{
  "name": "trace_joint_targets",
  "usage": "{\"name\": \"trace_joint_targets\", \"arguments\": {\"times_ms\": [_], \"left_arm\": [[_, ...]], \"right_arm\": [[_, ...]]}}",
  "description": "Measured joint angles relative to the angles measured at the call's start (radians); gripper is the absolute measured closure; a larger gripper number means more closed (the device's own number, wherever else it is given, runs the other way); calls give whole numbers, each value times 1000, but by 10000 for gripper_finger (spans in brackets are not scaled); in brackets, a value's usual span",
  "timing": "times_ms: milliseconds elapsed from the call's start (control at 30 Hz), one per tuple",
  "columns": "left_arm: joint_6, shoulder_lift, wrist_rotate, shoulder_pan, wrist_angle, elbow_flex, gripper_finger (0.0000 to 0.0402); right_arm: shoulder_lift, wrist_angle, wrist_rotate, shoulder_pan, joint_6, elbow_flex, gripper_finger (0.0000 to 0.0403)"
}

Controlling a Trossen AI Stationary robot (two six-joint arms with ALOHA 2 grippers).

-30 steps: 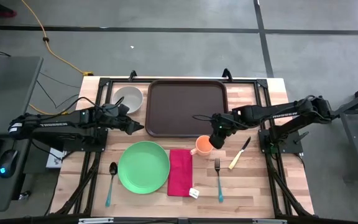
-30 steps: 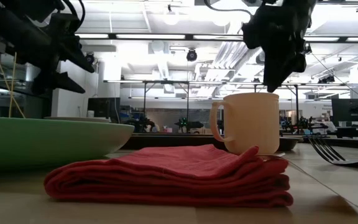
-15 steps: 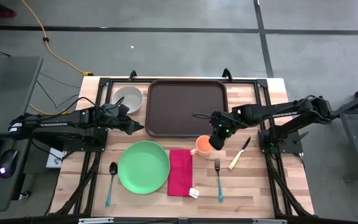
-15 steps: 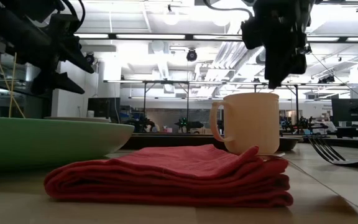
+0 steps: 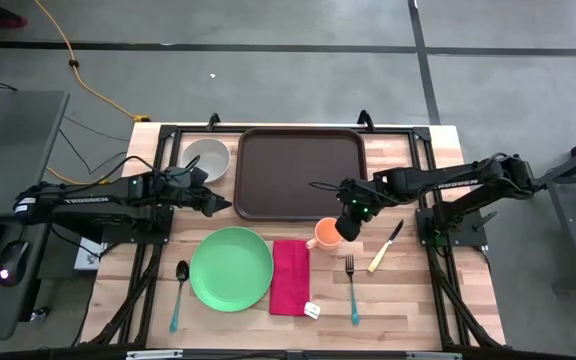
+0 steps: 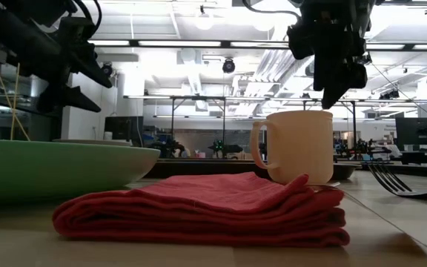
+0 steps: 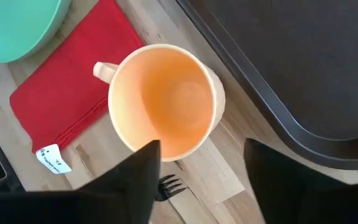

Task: Set up tray
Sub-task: Put the yellow mug on the brown tray

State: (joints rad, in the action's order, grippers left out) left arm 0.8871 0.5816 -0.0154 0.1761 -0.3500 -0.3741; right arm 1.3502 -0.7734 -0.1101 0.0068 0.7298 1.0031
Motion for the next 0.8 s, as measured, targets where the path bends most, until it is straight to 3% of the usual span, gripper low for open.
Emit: {"name": "trace_joint_targets", "arguments": {"times_ms": [200,533,800], "left_arm": [[0,0,0,0,0,0,108],[0,0,1,0,0,0,108],[0,0,8,0,-4,0,108]], "right_arm": [[0,1,44,16,-13,0,145],[10,32,40,20,76,0,143],[110,14,-18,12,99,0,143]]}}
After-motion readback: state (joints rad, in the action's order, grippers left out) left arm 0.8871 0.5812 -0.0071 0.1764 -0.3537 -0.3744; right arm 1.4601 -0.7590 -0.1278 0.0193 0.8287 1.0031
